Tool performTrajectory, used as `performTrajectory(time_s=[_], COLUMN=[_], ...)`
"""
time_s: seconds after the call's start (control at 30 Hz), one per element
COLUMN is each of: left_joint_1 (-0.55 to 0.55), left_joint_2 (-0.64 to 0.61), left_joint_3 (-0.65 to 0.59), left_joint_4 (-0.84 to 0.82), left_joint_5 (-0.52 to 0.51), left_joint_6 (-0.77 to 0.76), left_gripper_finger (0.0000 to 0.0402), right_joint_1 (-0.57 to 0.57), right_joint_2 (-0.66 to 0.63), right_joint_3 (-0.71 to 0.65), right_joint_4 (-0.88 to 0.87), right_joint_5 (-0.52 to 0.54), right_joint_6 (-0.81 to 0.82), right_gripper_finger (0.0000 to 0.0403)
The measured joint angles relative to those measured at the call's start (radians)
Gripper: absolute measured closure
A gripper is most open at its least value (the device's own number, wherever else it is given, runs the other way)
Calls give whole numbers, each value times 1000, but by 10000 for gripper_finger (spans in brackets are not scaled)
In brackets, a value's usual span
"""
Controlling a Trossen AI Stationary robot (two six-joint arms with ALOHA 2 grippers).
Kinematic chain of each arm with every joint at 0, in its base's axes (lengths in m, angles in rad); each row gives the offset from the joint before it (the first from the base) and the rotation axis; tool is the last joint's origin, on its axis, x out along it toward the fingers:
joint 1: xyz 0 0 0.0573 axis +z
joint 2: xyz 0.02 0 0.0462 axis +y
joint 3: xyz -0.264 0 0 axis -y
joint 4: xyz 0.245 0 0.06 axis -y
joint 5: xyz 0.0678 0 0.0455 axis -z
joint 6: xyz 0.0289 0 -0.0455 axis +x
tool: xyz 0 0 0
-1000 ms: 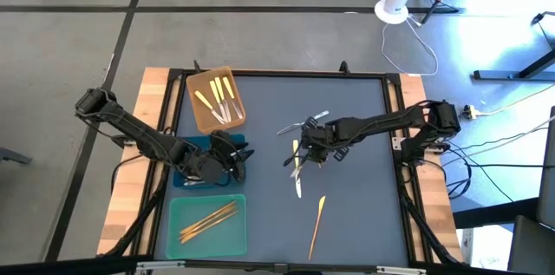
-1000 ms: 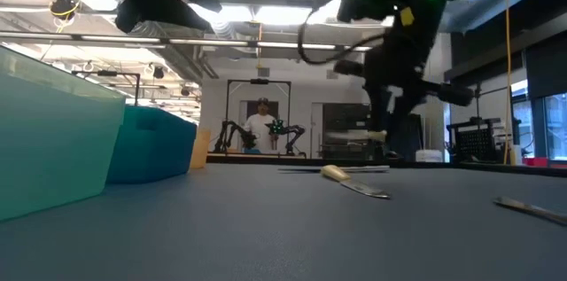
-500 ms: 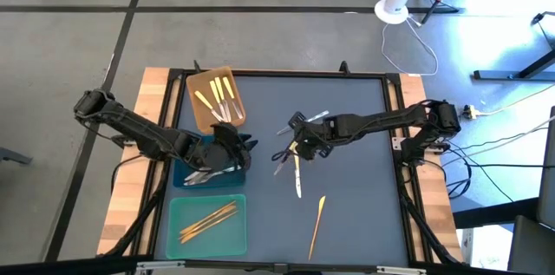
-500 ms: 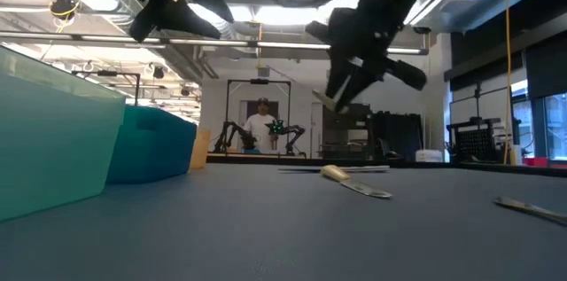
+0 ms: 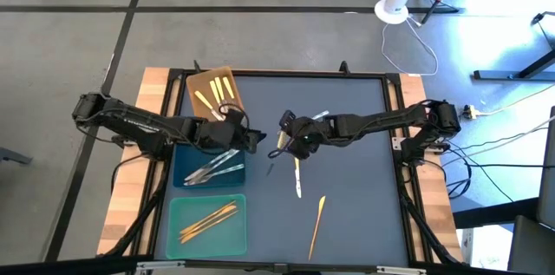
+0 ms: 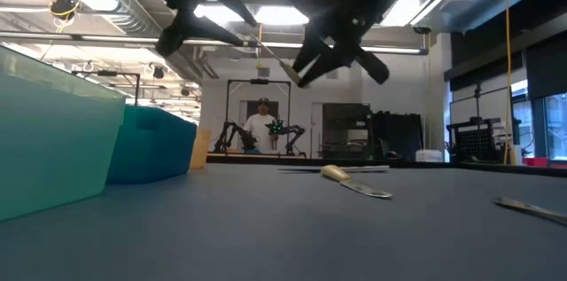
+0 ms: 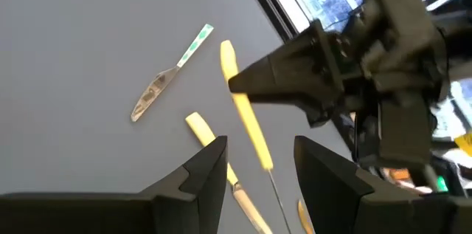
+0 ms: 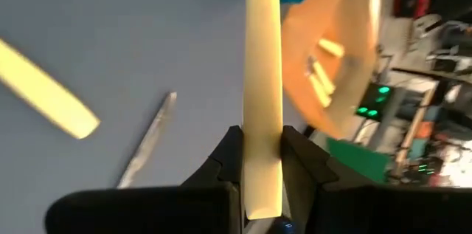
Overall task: Sort silverware by color (type)
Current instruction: Put the yellow knife into the orange bin
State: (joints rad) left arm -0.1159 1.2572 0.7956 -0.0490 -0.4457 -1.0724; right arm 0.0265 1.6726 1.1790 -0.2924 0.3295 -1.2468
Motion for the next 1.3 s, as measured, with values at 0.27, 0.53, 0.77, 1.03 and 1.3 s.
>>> performTrajectory(time_s=[0.27,0.53,0.77,1.03,1.3], left_joint_1=[88,118,116,116,116], left_joint_2=[0,6,88,154,158], left_joint_3=[0,0,-1,0,0], left_joint_4=[1,5,106,231,229], left_joint_5=[113,152,178,194,228], left_joint_6=[-45,-47,-44,-18,-22], left_gripper_finger=[250,250,250,250,250], right_joint_1=[0,0,0,0,0], right_joint_2=[0,-1,-2,-2,-2], right_joint_3=[0,0,0,0,0], right_joint_4=[95,170,188,159,155], right_joint_5=[-1,-2,-21,-33,-35], right_joint_6=[-137,-234,-278,-280,-279], right_gripper_finger=[356,356,356,356,356])
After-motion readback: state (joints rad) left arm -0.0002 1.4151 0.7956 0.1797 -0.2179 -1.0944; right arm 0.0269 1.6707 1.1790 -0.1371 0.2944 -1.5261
